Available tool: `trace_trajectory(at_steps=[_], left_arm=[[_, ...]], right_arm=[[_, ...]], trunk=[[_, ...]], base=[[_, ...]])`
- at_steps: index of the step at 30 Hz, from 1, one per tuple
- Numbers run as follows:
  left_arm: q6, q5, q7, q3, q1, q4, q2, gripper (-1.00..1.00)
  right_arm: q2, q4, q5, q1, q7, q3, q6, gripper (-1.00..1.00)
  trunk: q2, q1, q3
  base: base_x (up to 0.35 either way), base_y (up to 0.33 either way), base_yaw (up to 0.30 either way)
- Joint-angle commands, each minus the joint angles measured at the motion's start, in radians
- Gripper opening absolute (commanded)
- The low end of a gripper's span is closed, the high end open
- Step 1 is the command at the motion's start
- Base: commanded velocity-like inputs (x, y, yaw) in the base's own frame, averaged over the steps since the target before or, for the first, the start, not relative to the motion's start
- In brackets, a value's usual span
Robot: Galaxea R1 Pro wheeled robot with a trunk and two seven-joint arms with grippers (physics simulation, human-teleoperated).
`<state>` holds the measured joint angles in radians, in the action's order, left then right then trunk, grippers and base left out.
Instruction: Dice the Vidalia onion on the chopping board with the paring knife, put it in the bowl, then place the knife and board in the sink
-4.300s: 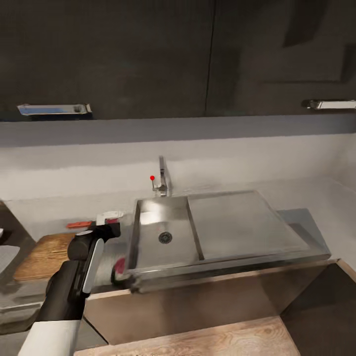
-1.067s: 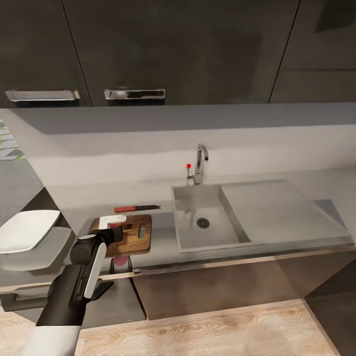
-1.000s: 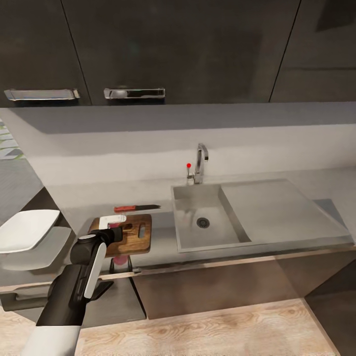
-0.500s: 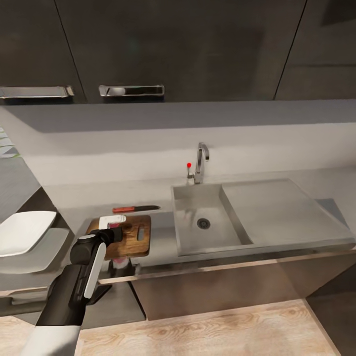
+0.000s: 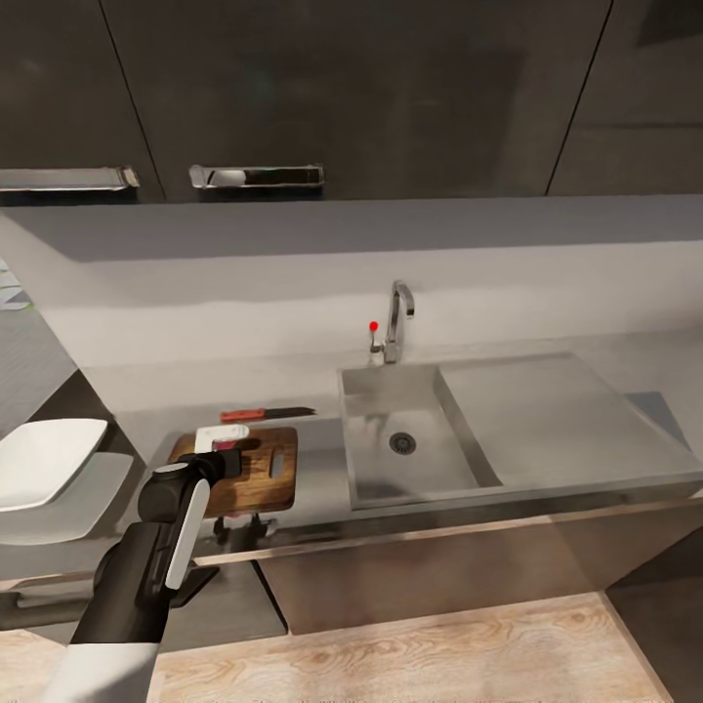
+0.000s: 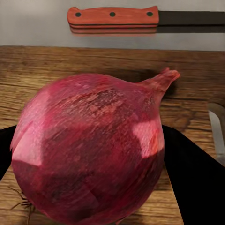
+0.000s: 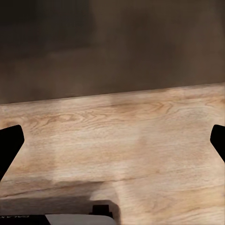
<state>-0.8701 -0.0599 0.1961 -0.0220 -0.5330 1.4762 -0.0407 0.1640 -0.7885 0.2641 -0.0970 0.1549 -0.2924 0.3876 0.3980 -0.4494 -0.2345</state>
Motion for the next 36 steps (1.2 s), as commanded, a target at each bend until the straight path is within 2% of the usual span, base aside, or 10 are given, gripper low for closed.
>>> trace_trajectory(at_steps=[1,15,27,36], left_arm=[[-0.004,-0.006,0.005,-0.001,-0.001,0.001,-0.001,-1.0],[-0.004,-0.006,0.006,-0.001,-0.001,0.001,-0.001,-1.0],[-0.004,-0.006,0.006,-0.001,-0.001,0.001,0.0,-1.0],[-0.004,-0.006,0.006,-0.001,-0.001,0.001,0.001,-1.0]], right_arm=[[0.002,-0.001,0.007,0.0,0.008,-0.007,0.003,1.0],[0.002,-0.001,0.007,0.0,0.008,-0.007,0.003,1.0],[0.002,-0.001,0.007,0.0,0.008,-0.007,0.003,1.0],[0.002,-0.001,0.007,0.0,0.008,-0.007,0.003,1.0]], trunk=[[0.002,-0.001,-0.003],[0.002,-0.001,-0.025],[0.002,-0.001,-0.028],[0.002,-0.001,-0.04]], base=[[0.0,0.0,0.0],[0.0,0.0,0.0],[0.0,0.0,0.0],[0.0,0.0,0.0]])
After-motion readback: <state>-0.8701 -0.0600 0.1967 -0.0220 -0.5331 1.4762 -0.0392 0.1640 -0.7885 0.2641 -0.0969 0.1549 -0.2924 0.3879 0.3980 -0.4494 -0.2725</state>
